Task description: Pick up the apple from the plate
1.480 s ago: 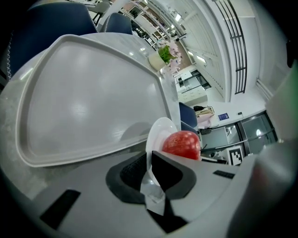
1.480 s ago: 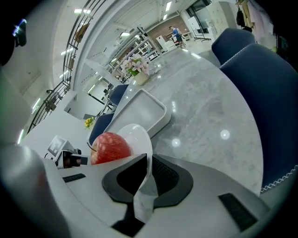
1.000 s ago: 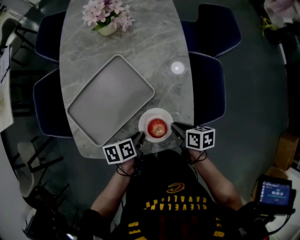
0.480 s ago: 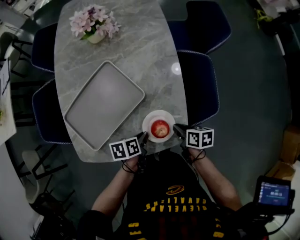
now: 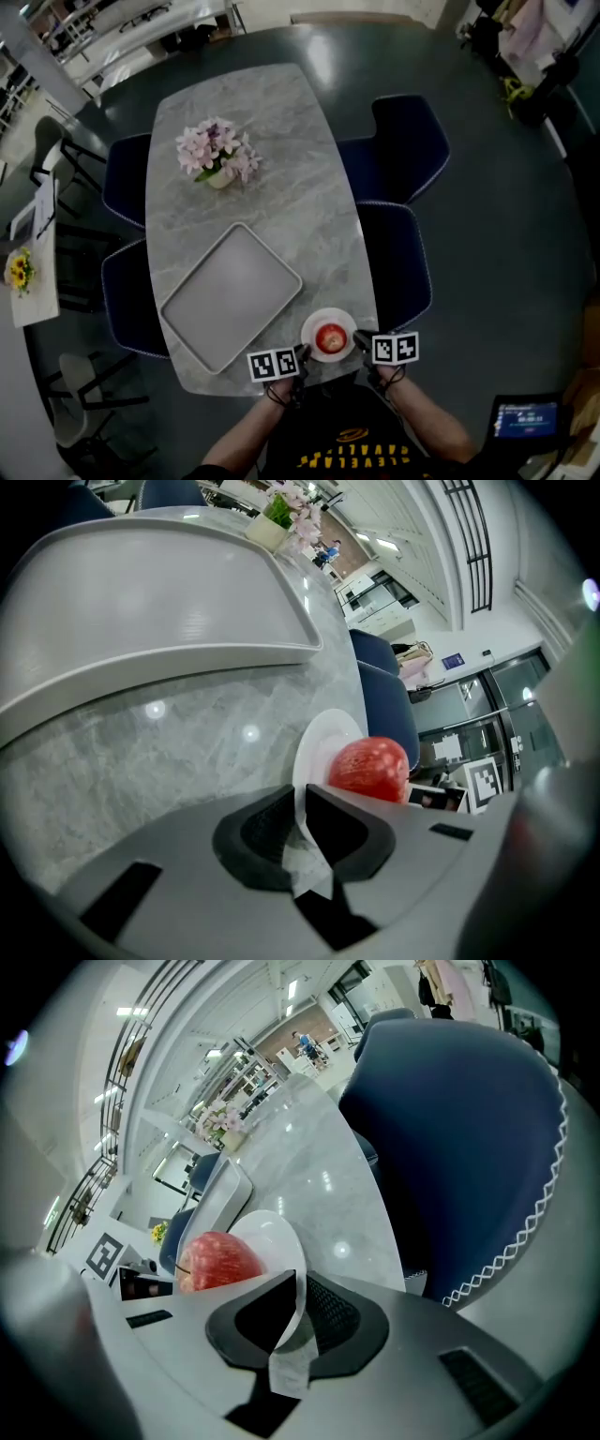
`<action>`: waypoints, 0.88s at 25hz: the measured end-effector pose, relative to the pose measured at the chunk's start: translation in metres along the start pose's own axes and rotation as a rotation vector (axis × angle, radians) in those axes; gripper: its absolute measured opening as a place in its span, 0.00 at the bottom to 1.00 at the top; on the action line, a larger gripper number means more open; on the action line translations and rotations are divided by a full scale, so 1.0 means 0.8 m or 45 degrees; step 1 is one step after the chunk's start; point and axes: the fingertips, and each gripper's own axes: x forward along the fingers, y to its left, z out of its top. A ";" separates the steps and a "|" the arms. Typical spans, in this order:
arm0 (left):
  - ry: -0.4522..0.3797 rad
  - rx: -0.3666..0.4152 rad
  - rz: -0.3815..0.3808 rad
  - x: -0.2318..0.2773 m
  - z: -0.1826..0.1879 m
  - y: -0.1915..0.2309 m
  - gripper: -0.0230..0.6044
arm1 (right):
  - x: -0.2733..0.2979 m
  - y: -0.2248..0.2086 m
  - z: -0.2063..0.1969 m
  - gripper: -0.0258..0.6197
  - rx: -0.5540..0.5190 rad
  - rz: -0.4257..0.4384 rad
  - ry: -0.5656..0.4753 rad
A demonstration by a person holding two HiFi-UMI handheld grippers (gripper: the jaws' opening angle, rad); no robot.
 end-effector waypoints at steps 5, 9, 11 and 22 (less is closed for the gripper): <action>0.016 0.027 0.018 0.006 -0.004 -0.003 0.10 | -0.003 -0.009 -0.003 0.11 -0.001 -0.001 0.010; 0.014 0.041 0.033 0.012 0.000 -0.001 0.10 | 0.004 -0.014 -0.001 0.11 0.004 0.000 0.005; 0.012 0.040 0.037 0.014 0.001 0.000 0.10 | 0.006 -0.016 -0.001 0.11 0.008 0.002 0.002; 0.020 0.060 0.070 0.016 -0.004 0.005 0.10 | 0.006 -0.013 -0.003 0.11 0.001 0.014 -0.011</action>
